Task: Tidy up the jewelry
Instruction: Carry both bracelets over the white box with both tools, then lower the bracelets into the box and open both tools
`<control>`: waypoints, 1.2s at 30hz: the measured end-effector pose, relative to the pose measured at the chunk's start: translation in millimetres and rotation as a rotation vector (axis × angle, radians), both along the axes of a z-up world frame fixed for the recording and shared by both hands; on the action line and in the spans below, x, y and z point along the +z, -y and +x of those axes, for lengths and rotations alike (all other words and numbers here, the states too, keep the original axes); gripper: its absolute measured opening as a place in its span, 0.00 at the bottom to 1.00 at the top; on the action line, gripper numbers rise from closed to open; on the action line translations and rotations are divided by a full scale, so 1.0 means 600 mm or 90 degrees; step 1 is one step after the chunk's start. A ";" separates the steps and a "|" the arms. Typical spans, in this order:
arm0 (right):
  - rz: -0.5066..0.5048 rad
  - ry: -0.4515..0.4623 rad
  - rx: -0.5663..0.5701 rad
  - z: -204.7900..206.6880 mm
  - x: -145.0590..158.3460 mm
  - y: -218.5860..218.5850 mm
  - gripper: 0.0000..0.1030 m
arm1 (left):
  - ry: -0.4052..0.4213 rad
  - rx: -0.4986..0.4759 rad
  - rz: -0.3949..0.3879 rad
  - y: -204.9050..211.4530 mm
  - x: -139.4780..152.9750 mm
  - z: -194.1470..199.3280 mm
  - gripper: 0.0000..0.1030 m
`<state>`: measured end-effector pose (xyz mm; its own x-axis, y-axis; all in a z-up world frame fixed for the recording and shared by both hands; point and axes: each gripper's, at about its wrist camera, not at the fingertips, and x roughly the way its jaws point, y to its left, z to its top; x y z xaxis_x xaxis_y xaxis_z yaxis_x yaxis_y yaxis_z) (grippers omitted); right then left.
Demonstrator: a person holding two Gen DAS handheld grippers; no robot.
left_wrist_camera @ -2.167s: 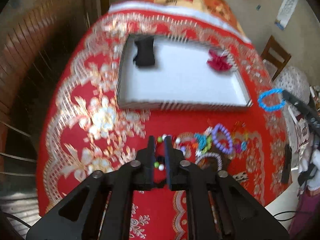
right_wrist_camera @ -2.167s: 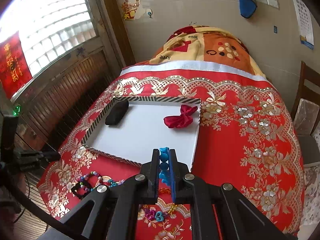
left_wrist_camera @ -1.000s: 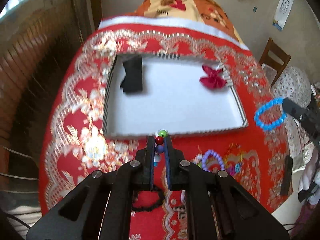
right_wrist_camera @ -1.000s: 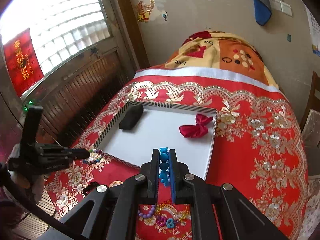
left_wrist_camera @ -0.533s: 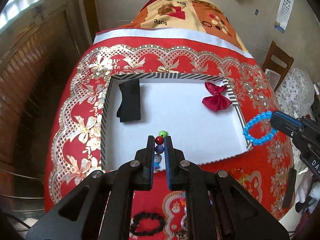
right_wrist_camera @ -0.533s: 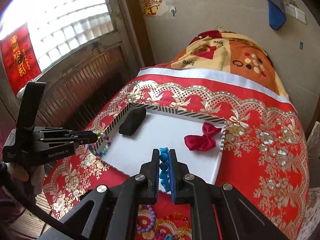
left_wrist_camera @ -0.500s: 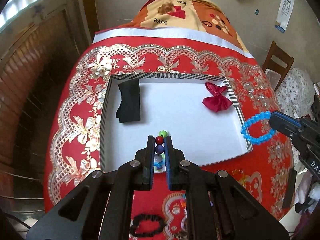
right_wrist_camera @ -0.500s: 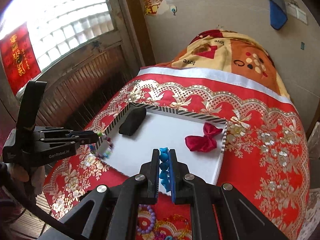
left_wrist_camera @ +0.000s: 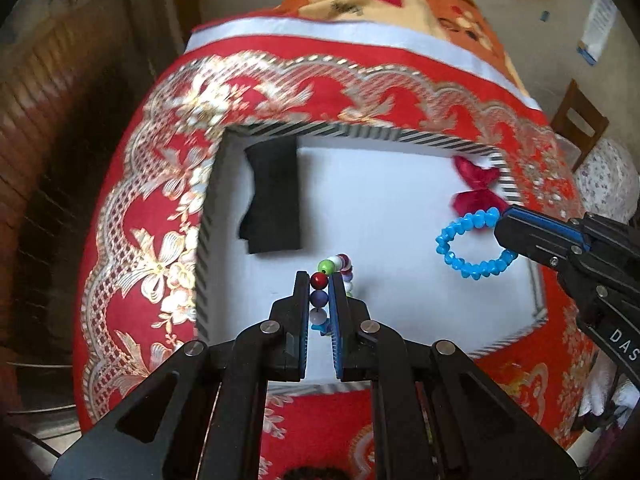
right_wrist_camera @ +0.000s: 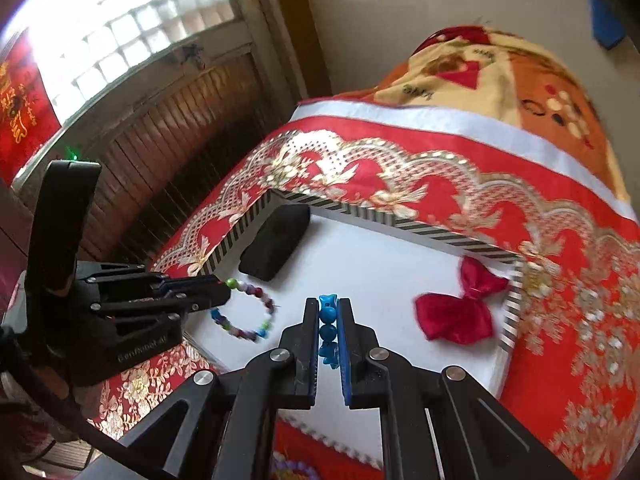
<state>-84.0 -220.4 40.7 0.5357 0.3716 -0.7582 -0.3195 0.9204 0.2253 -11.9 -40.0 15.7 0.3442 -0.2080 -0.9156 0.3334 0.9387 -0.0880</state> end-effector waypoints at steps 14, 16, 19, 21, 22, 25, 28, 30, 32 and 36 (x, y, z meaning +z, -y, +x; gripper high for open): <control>-0.007 -0.067 0.047 0.198 -0.107 -0.067 0.07 | -0.056 0.065 0.008 -0.056 -0.077 0.052 0.08; -0.008 -0.076 0.024 0.222 -0.122 -0.062 0.07 | -0.056 0.065 0.008 -0.052 -0.080 0.055 0.08; 0.004 -0.084 0.005 0.241 -0.138 -0.058 0.07 | -0.055 0.067 0.013 -0.048 -0.084 0.059 0.08; 0.008 -0.083 -0.002 0.245 -0.144 -0.059 0.07 | -0.046 0.066 0.025 -0.045 -0.084 0.061 0.08; 0.007 -0.082 -0.005 0.246 -0.146 -0.060 0.07 | -0.043 0.066 0.030 -0.044 -0.085 0.060 0.08; 0.005 -0.075 -0.018 0.249 -0.151 -0.060 0.07 | -0.041 0.071 0.031 -0.041 -0.087 0.063 0.08; 0.008 -0.076 -0.034 0.254 -0.152 -0.059 0.08 | -0.033 0.073 0.039 -0.038 -0.086 0.062 0.12; 0.011 -0.080 -0.036 0.251 -0.149 -0.057 0.11 | -0.030 0.077 0.034 -0.039 -0.083 0.059 0.28; 0.009 -0.075 -0.036 0.238 -0.141 -0.054 0.31 | -0.032 0.076 0.014 -0.043 -0.078 0.056 0.35; 0.021 -0.066 -0.041 0.211 -0.122 -0.045 0.35 | -0.014 0.079 0.012 -0.040 -0.059 0.049 0.42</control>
<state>42.5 -193.5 -32.8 0.4779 0.3645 -0.7992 -0.2336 0.9298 0.2844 17.7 -16.0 -19.9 0.3460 -0.1473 -0.9266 0.2121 0.9743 -0.0756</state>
